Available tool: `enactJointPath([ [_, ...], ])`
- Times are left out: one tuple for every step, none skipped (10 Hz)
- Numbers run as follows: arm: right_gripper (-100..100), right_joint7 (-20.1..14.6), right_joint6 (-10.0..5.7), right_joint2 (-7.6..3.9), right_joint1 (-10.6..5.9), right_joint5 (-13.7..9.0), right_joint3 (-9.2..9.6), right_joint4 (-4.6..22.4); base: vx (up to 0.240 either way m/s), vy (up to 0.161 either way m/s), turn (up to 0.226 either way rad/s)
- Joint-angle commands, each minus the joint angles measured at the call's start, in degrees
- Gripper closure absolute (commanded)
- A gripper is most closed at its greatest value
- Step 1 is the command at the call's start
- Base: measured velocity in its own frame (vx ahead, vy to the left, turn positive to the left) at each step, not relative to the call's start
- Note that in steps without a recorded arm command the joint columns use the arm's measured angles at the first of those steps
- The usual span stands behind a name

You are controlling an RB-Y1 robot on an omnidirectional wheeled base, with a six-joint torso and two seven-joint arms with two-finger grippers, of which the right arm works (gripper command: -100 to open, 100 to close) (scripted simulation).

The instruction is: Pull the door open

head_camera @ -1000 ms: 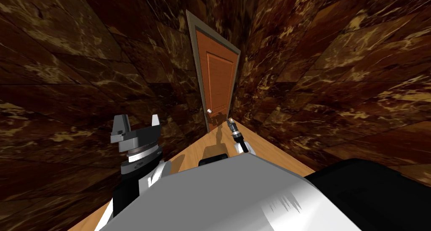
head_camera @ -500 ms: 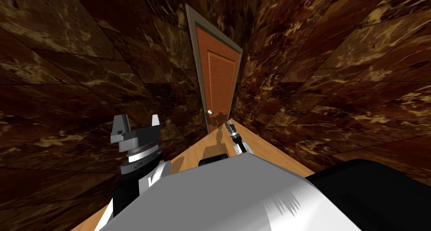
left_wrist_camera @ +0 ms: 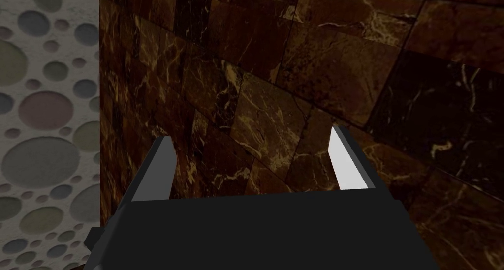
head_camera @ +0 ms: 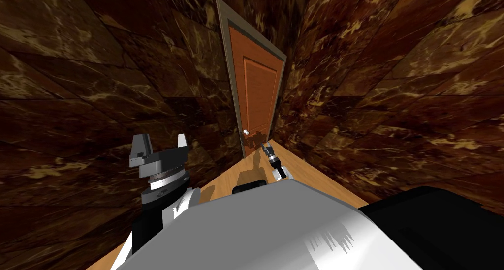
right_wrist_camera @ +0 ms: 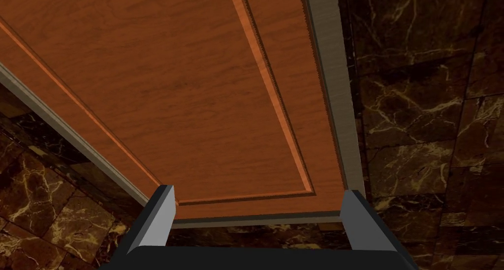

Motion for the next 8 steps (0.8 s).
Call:
enactJointPath([
  [-100,1.87,-0.33,0.22,-0.99,0.87,0.16,2.38,0.095,-0.018,0.025],
  [-100,2.91,-0.59,0.31,-1.5,1.37,0.24,3.79,0.098,-0.015,0.02],
  [-100,3.94,-0.86,0.41,-2.01,1.88,0.33,5.2,0.101,-0.021,0.018],
  [-100,4.98,-1.12,0.51,-2.52,2.38,0.41,6.61,0.107,-0.02,0.025],
  [-100,6.0,-1.38,0.63,-3.02,2.88,0.5,8.0,0.1,-0.007,0.021],
  [-100,6.97,-1.63,0.78,-3.49,3.35,0.58,9.32,0.096,-0.002,0.02],
  [-100,7.95,-1.88,0.93,-3.97,3.83,0.66,10.65,0.093,0.0,0.017],
  [-100,8.92,-2.13,1.08,-4.45,4.31,0.74,11.97,0.088,-0.011,0.016],
])
